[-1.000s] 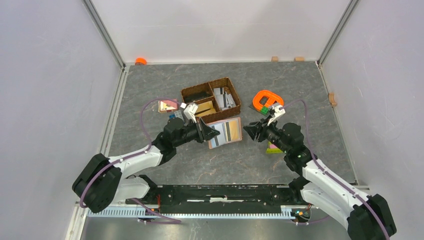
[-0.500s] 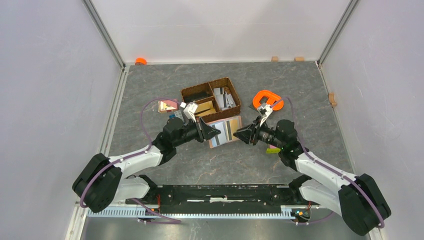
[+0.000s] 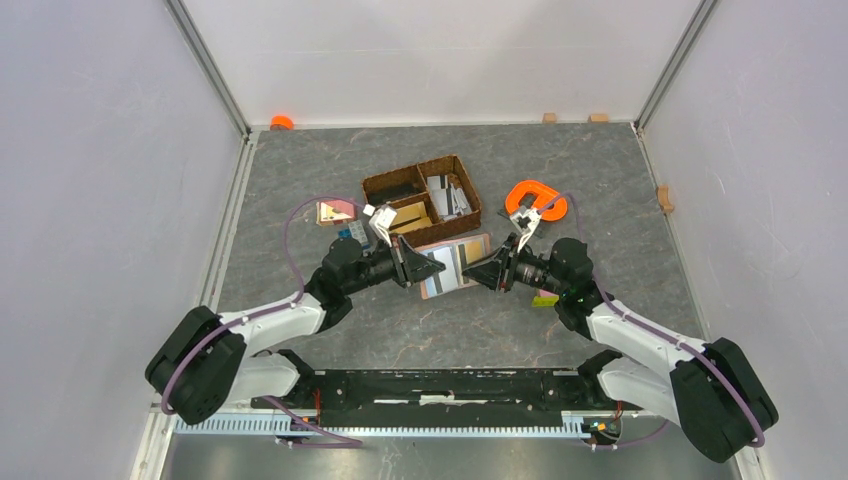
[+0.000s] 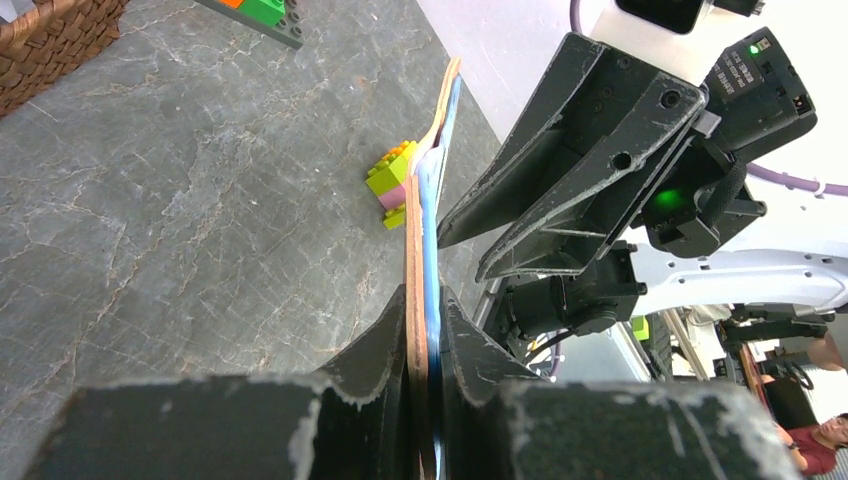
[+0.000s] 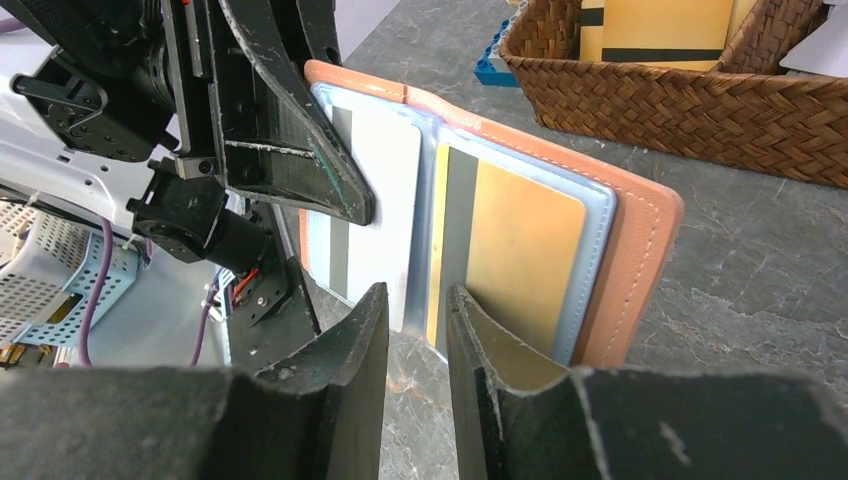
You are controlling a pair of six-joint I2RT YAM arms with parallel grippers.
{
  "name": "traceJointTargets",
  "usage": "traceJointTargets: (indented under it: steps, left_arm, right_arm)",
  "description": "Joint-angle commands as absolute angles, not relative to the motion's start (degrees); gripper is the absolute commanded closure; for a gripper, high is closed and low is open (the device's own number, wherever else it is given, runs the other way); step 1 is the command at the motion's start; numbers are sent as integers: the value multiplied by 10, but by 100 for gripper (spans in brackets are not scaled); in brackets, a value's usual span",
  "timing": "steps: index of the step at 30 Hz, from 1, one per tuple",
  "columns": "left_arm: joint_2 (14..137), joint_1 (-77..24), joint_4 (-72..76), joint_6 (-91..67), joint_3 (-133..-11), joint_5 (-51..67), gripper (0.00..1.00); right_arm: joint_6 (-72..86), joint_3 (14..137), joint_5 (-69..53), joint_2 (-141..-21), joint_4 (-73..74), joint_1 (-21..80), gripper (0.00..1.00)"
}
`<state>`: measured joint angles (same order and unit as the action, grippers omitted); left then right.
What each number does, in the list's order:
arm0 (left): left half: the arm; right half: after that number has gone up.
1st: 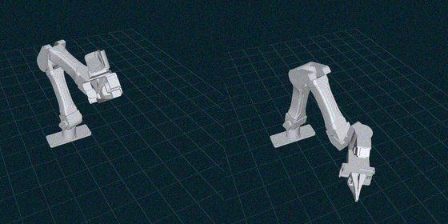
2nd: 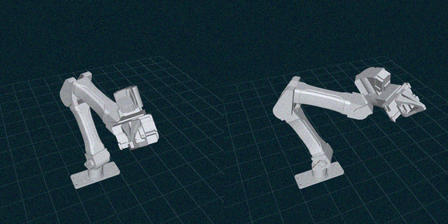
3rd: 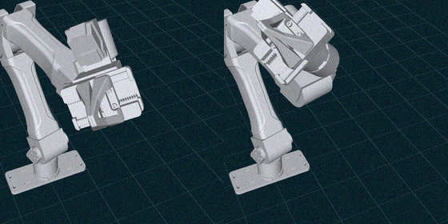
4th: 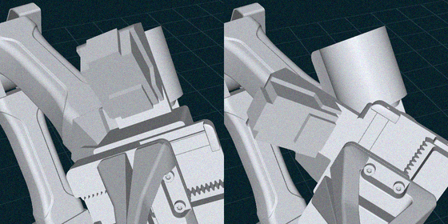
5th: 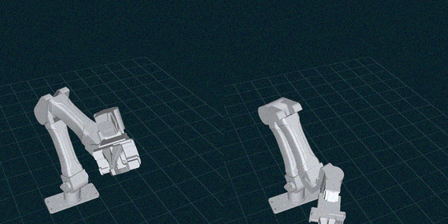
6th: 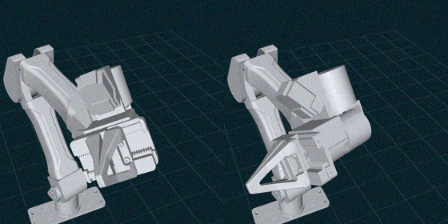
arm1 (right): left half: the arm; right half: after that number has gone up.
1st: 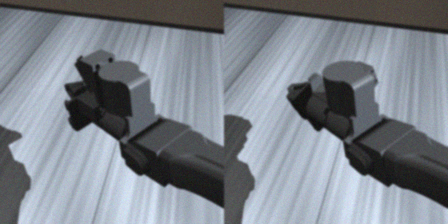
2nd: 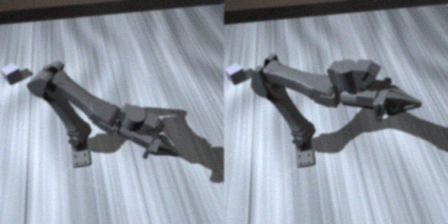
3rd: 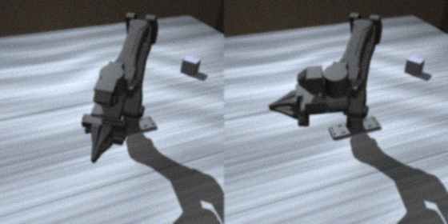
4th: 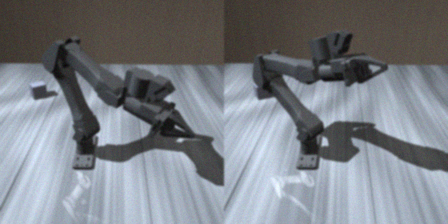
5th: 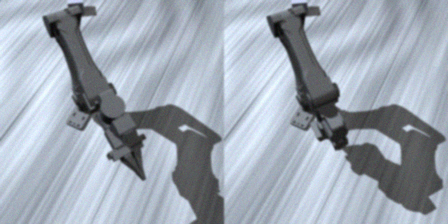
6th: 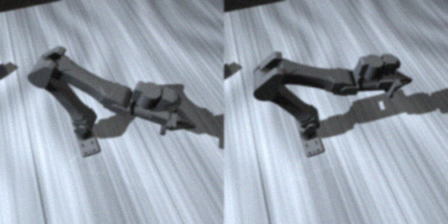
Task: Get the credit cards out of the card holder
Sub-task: Remove the credit card from the card holder.
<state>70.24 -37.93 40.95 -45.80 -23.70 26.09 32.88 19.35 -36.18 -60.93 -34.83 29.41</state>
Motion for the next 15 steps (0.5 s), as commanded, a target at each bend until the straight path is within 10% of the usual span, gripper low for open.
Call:
traceJointTargets:
  steps: [1, 15]
  left_arm:
    - [674, -377, 457, -466, -229, 273, 98]
    - [691, -377, 584, -506, -202, 312, 98]
  right_arm:
    - [337, 198, -373, -609, -370, 295, 69]
    - [366, 188, -420, -628, -433, 295, 69]
